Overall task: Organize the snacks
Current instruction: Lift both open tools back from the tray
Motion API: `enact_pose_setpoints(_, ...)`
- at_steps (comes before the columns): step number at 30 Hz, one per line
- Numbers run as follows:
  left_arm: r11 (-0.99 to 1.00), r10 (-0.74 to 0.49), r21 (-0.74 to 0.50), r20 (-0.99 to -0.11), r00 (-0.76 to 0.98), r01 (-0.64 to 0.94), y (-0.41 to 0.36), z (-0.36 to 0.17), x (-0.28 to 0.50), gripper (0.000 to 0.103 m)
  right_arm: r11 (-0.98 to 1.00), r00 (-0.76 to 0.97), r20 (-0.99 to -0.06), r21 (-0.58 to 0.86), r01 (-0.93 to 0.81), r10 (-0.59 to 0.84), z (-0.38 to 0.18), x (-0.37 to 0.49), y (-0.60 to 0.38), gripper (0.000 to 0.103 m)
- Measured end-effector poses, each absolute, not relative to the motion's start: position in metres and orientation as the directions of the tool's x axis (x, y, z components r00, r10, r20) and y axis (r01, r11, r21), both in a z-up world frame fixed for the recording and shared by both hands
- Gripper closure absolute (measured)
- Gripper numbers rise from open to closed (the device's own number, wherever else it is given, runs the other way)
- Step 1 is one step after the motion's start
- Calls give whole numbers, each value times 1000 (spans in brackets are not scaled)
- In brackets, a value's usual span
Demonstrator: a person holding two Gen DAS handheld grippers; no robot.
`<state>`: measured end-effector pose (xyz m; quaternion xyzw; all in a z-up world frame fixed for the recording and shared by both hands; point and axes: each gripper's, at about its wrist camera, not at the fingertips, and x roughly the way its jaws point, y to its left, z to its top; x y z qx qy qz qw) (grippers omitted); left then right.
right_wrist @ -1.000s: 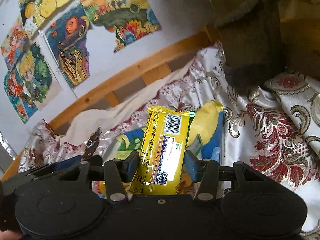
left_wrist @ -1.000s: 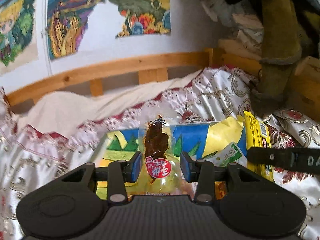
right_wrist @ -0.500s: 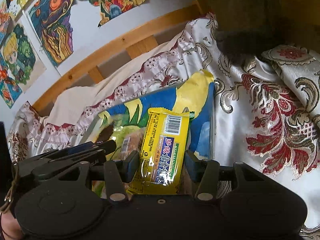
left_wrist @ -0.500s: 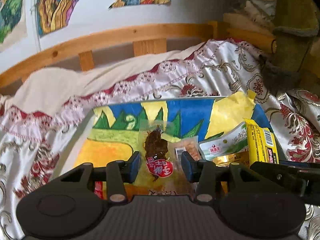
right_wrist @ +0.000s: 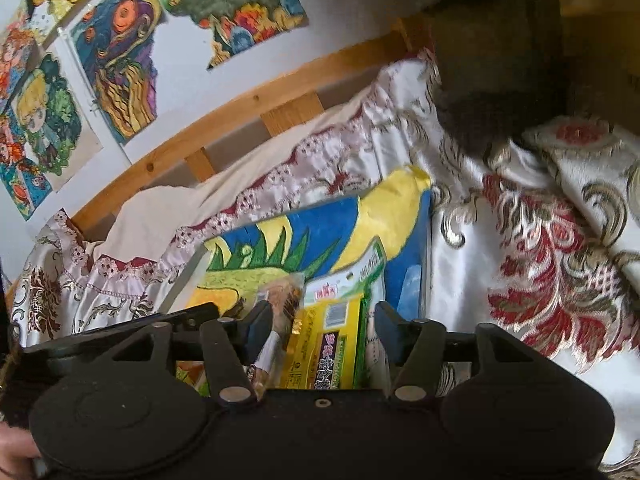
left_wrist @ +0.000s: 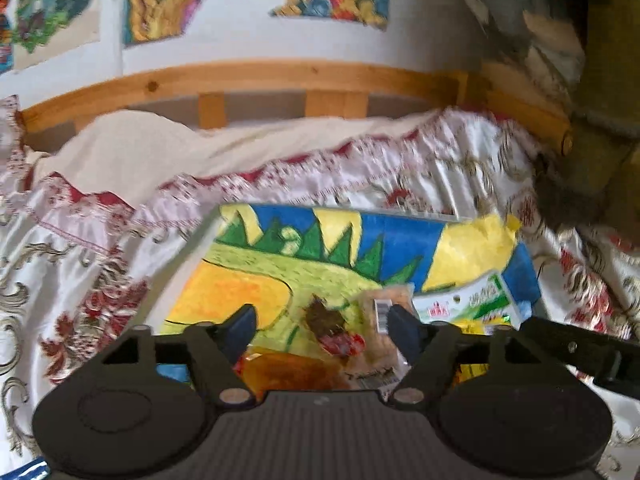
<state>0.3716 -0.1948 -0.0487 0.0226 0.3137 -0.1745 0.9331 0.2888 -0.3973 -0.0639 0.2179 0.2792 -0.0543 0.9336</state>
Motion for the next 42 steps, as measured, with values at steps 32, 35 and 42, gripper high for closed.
enact_pose_setpoints(32,973,-228,-106,-315,921,204,-32,26,171,0,977,977,-189,169,129,-96,14,94,-285,1)
enact_pose_setpoints(35,974,-219,-129,-337,916,185,-20,20,156,0,980,976,-195,151,127,-96,12,78,-273,1)
enact_pose_setpoints(42,993,-114,-66,-375,920,95,4,10,117,0,983,969,-241,161,87,-47,2,50,-252,1)
